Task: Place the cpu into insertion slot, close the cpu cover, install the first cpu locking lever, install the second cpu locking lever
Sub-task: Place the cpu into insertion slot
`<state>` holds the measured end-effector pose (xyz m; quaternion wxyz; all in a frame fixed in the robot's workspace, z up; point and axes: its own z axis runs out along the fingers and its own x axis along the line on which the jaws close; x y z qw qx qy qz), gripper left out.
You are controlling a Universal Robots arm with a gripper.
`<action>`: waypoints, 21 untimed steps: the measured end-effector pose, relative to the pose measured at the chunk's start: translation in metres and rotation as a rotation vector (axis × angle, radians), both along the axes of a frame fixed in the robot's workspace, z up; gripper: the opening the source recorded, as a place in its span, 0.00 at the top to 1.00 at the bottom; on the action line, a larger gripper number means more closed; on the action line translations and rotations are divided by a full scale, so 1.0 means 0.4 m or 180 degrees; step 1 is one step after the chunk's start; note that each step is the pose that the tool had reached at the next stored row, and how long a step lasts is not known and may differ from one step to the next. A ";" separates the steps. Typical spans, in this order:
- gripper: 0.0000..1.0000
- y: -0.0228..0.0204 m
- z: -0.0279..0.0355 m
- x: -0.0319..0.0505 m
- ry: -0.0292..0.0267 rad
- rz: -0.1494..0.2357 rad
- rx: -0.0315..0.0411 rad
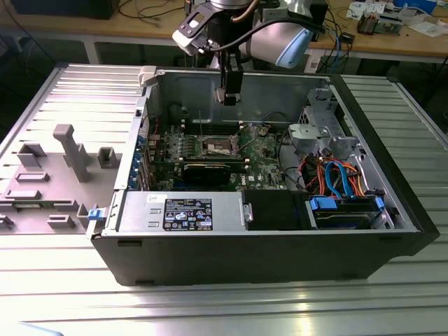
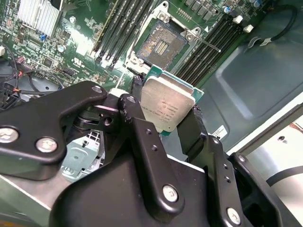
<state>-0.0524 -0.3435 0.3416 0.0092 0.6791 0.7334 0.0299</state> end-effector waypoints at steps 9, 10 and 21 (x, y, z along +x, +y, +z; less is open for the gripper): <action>0.45 0.000 0.000 0.000 0.0000 -0.0001 0.0000; 0.45 0.000 0.000 0.000 0.0000 -0.0001 0.0000; 0.45 0.000 -0.001 0.000 0.0000 -0.0006 0.0000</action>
